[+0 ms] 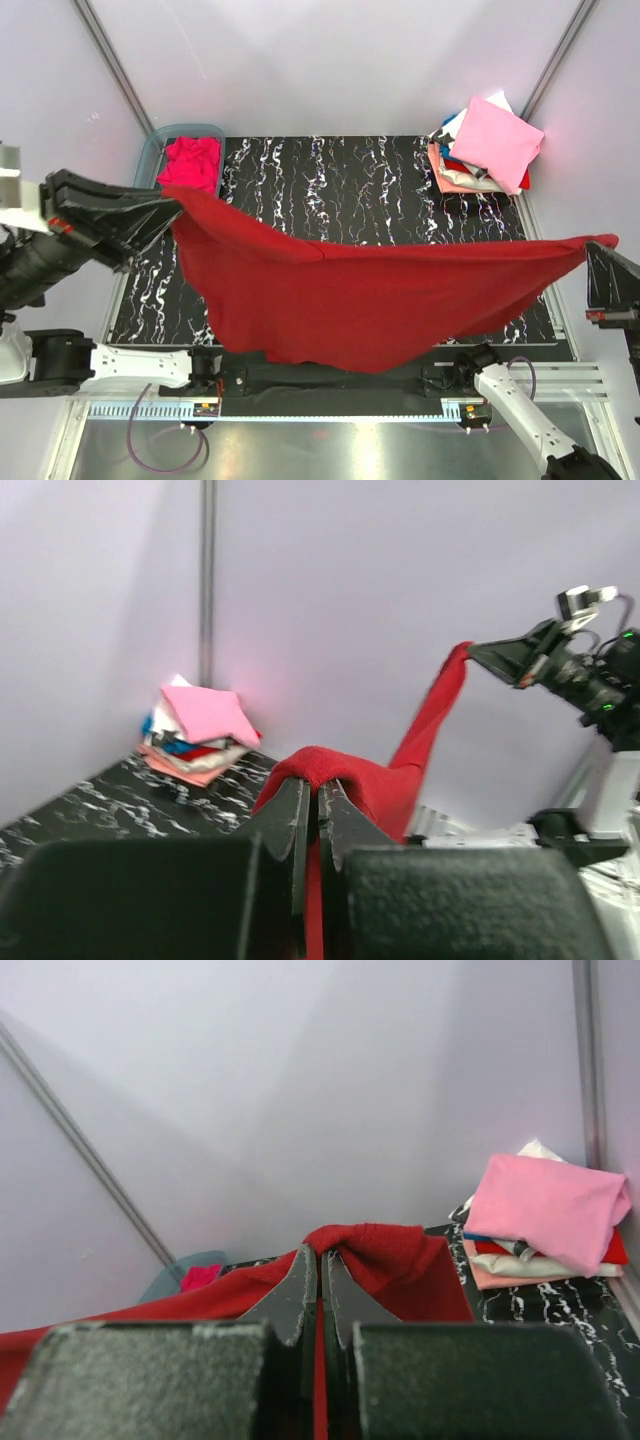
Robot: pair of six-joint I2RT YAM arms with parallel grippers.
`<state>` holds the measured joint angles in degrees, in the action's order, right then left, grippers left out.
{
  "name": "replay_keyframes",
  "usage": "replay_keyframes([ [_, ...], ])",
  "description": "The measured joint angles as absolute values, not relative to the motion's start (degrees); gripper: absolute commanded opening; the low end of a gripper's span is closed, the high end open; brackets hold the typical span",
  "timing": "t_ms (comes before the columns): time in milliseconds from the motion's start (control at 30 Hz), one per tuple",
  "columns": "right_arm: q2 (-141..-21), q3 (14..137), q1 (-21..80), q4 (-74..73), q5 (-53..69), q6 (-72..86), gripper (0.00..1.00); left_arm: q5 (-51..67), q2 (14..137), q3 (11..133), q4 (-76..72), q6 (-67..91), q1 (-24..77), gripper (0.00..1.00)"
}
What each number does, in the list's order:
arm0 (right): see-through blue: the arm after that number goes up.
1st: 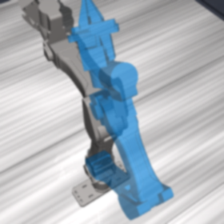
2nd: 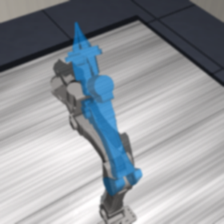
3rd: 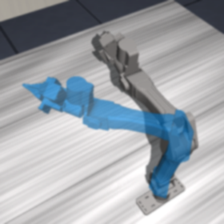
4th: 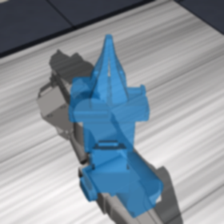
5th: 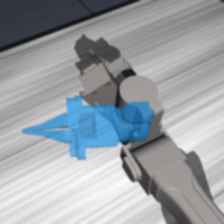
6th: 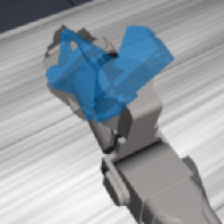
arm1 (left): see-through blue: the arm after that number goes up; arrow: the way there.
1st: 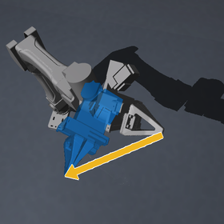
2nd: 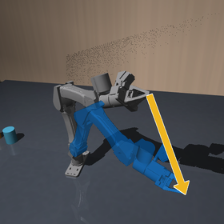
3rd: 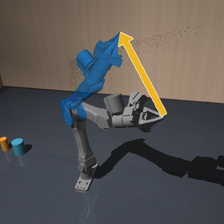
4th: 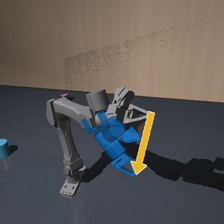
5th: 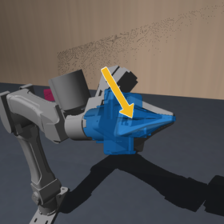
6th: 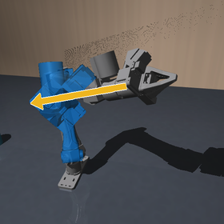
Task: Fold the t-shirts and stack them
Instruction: Flatten the tshirt out
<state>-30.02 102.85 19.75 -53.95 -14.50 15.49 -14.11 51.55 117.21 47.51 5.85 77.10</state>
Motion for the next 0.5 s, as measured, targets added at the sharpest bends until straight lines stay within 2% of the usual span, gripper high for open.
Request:
replay_keyframes([
  [133, -34.87, 105.14, 19.75, -53.89, -17.12, 14.09, 0.0, -19.22, 56.82, 120.09, 46.54, 0.89, 77.1, 0.0],
  [267, -46.7, 106.94, 19.7, -53.67, -21.63, 14.09, 0.0, -28.14, 63.0, 118.98, 45.12, -3.14, 74.59, 0.0],
  [300, -50.59, 106.61, 19.7, -53.58, -22.55, 14.09, 0.0, -28.73, 65.1, 118.74, 45.41, -2.96, 68.95, 0.0],
  [467, -74.06, 104.31, 17.91, -52.29, -25.32, 14.37, 0.0, -16.78, 78.65, 117.14, 46.83, 2.0, 36.29, 0.0],
  [500, -79.22, 104.4, 16.51, -51.37, -24.14, 14.61, 0.08, -14.28, 83.77, 120.05, 48.8, 2.46, 31.62, 0.0],
])
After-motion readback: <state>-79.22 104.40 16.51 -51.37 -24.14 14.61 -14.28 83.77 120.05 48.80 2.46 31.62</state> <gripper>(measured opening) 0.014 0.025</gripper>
